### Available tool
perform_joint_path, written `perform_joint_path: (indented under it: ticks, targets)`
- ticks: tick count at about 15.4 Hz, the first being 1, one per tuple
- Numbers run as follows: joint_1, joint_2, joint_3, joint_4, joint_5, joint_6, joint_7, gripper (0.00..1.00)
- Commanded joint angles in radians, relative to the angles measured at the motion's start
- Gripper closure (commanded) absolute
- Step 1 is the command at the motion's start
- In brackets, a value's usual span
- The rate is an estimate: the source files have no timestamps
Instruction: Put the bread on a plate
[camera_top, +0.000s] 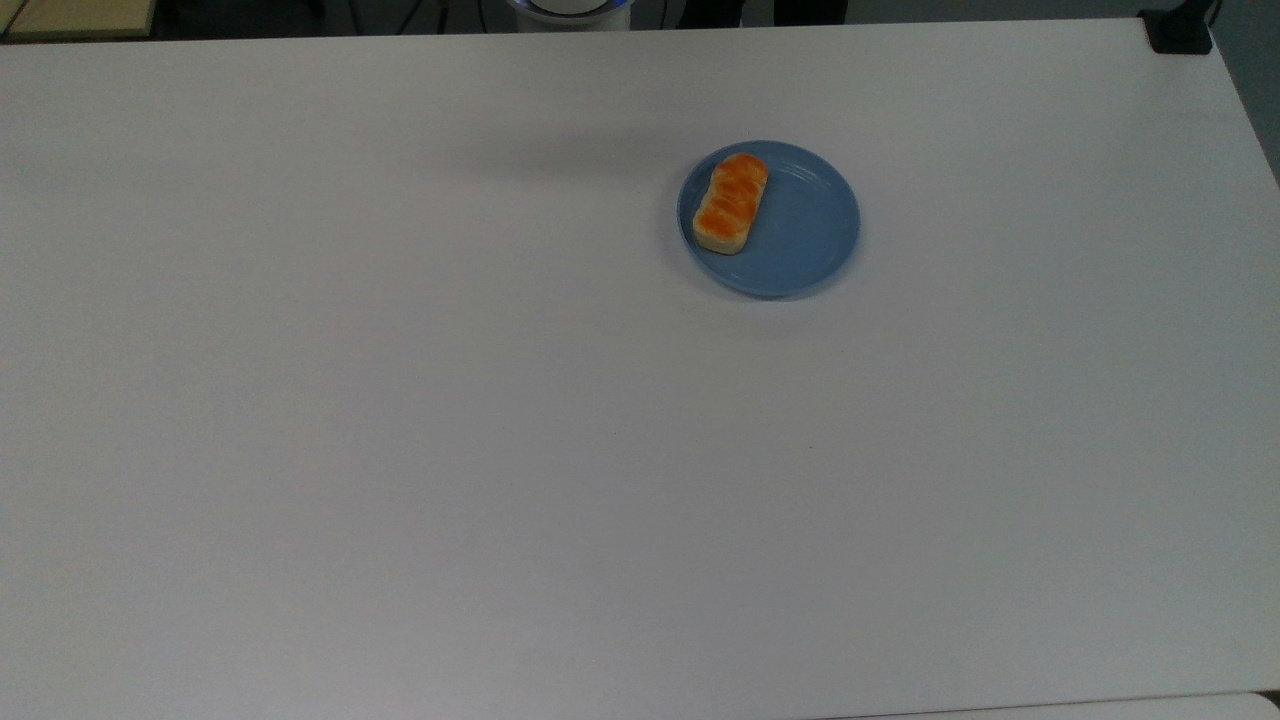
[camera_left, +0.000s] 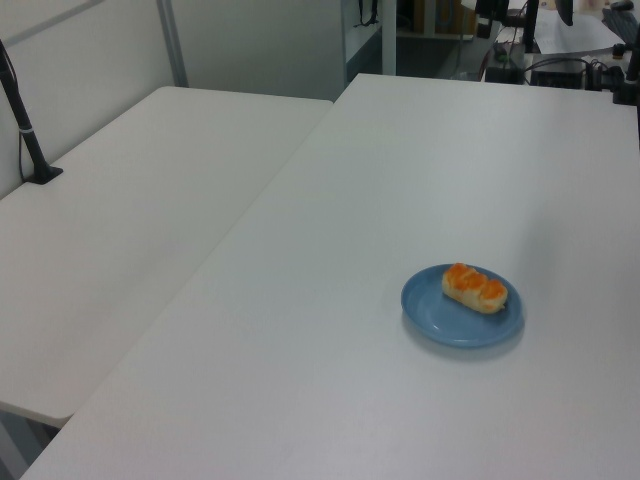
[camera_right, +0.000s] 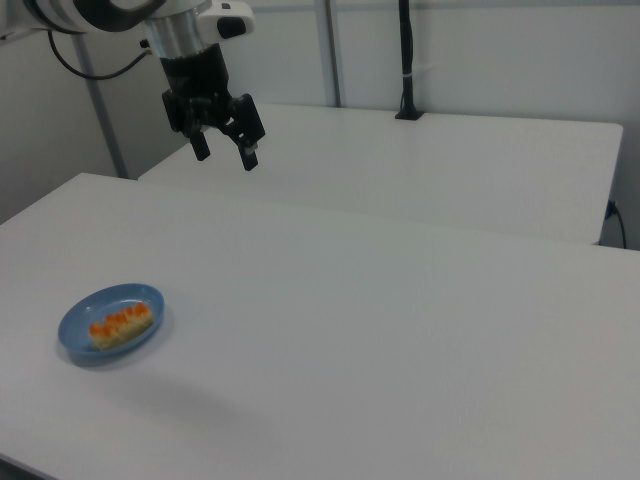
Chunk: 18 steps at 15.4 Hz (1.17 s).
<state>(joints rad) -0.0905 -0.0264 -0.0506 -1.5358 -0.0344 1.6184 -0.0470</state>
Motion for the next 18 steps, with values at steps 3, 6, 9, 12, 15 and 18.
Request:
perform_joint_path:
  ticks: [3,6,9,12,15,18]
  targets:
    - [0.015,-0.003,0.026,-0.038,0.016,-0.008,0.004,0.0]
    - [0.018,-0.001,0.029,-0.05,0.019,-0.008,0.062,0.0]
    - [0.015,-0.009,0.029,-0.061,0.013,-0.003,0.032,0.0]
    - [0.005,-0.01,0.028,-0.06,0.016,-0.003,-0.076,0.0]
    - [0.005,-0.012,0.023,-0.058,0.016,-0.006,-0.077,0.0]
    - [0.0,-0.012,0.017,-0.052,0.019,-0.002,-0.082,0.0]
